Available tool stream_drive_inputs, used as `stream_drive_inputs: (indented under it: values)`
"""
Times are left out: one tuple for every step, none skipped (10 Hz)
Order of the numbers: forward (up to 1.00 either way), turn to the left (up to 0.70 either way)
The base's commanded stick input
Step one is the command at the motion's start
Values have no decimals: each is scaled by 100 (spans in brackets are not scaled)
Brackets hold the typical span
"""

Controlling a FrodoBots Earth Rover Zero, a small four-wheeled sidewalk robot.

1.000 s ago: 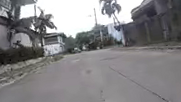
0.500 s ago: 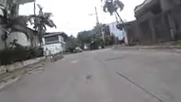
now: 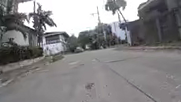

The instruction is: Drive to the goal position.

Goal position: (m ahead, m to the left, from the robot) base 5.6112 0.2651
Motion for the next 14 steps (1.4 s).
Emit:
stream_drive_inputs:
  values:
    - [100,4]
    - [100,4]
    - [100,4]
    - [100,4]
    - [100,4]
    - [100,4]
    - [100,4]
    - [100,4]
    - [100,4]
    - [100,4]
    - [100,4]
    - [100,4]
    - [100,4]
    - [100,4]
